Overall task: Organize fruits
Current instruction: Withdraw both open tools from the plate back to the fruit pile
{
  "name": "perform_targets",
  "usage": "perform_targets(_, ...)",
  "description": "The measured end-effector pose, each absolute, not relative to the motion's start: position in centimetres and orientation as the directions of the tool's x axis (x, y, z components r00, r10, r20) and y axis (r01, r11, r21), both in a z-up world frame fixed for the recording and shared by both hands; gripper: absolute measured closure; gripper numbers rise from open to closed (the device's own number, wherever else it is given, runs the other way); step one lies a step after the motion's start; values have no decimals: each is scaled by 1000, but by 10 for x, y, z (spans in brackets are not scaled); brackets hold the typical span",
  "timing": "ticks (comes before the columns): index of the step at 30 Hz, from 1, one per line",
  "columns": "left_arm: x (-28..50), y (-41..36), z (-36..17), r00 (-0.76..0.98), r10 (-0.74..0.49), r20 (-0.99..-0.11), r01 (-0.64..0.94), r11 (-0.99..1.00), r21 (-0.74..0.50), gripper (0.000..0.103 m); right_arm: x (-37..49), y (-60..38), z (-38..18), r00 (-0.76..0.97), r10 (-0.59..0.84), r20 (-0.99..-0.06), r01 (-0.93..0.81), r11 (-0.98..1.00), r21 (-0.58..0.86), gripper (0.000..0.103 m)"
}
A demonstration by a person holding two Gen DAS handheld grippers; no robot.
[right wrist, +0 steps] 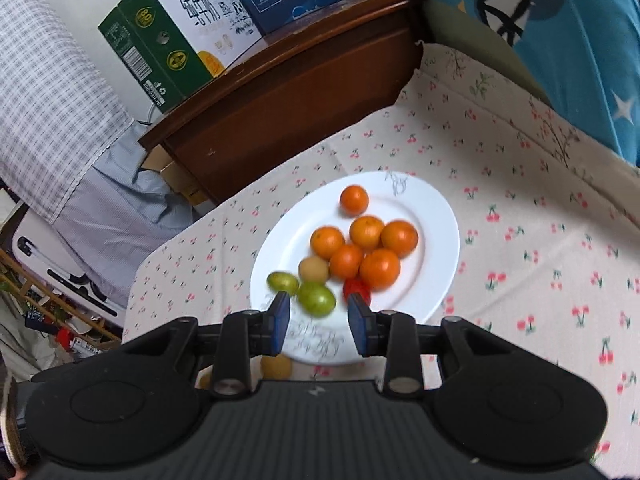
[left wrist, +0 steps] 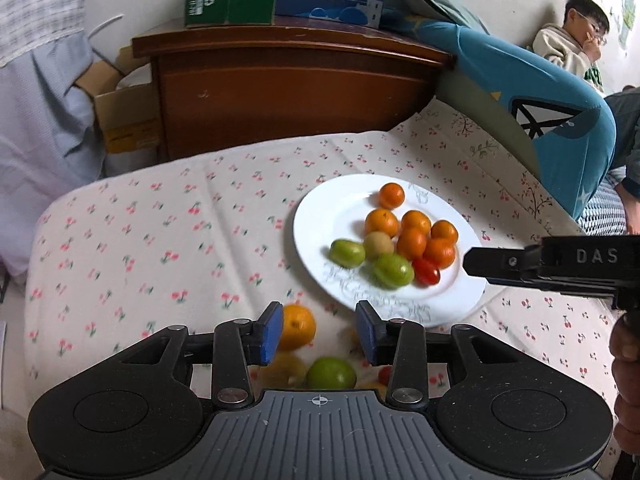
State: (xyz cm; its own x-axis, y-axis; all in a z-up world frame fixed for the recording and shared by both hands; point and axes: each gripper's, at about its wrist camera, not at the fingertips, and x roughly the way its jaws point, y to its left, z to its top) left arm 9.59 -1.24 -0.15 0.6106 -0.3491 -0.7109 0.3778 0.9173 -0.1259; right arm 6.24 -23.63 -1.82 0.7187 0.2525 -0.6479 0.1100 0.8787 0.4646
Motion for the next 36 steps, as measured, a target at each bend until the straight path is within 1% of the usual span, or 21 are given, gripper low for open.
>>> perform_targets(2, 89, -7, -4, 614, -335, -715, 361, 924, -124, 58, 54, -233, -19, 713, 247, -657, 107, 886, 450, 69)
perform_targets(8, 71, 2, -14, 602, -316, -733, 332, 934, -130, 57, 31, -222, -24, 687, 238, -686, 113, 898, 425, 69)
perform_targets(19, 50, 8, -21, 592, -250, -766, 293, 953, -84, 57, 0, -202, -35, 623, 232, -747, 115, 918, 380, 68)
perform_targets(26, 41, 9, -22, 583, -212, -785, 268, 962, -61, 55, -5, -195, -38, 601, 240, -762, 96, 925, 367, 65)
perform_targets(36, 35, 25, -19, 593, -178, -786, 207, 976, -65, 56, -10, -200, -40, 623, 253, -740, 85, 919, 385, 65)
